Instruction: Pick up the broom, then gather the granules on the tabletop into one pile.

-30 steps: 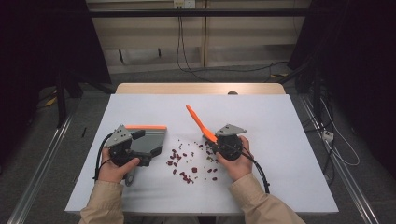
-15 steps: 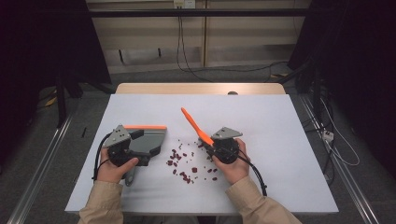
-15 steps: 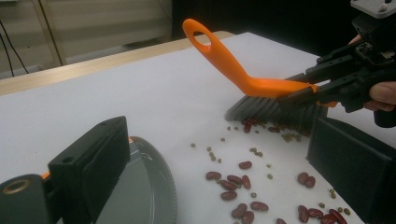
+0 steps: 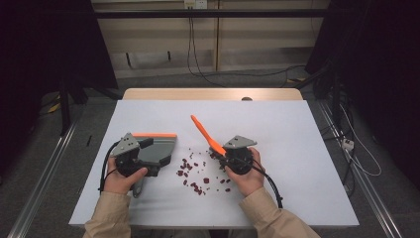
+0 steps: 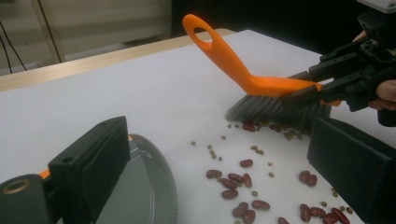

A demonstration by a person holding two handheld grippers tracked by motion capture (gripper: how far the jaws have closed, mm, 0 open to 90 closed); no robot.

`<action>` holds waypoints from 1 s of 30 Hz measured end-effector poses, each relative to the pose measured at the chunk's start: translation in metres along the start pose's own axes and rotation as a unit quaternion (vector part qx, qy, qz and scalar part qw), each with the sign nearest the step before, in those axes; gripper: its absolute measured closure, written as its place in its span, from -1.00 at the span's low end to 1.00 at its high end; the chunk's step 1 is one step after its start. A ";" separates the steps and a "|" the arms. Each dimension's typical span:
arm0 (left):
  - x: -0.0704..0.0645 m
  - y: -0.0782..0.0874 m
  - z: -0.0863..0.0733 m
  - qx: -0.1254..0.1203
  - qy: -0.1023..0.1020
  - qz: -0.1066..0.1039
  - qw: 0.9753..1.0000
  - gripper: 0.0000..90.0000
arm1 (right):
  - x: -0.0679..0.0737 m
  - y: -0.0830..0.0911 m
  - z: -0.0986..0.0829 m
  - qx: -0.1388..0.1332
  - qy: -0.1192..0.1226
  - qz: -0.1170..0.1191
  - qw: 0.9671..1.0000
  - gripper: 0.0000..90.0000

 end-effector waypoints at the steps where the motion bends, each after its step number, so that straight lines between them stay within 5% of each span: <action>1: -0.001 -0.001 0.000 0.000 0.000 -0.001 1.000 -0.87 | 0.001 0.000 0.000 -0.003 -0.003 0.000 1.000 0.57; 30: -0.001 0.004 0.001 0.000 -0.004 0.003 1.000 -0.87 | 0.021 0.004 0.004 -0.006 0.013 0.021 1.000 0.58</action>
Point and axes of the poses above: each handheld gripper's, and its own axes: y roughly backward along the jaws, z roughly out of its top, x roughly to its left, the point moved 8 cm from there along -y, roughly forward along the jaws, and after that the axes turned 10 degrees about y, right-handed, at the moved point
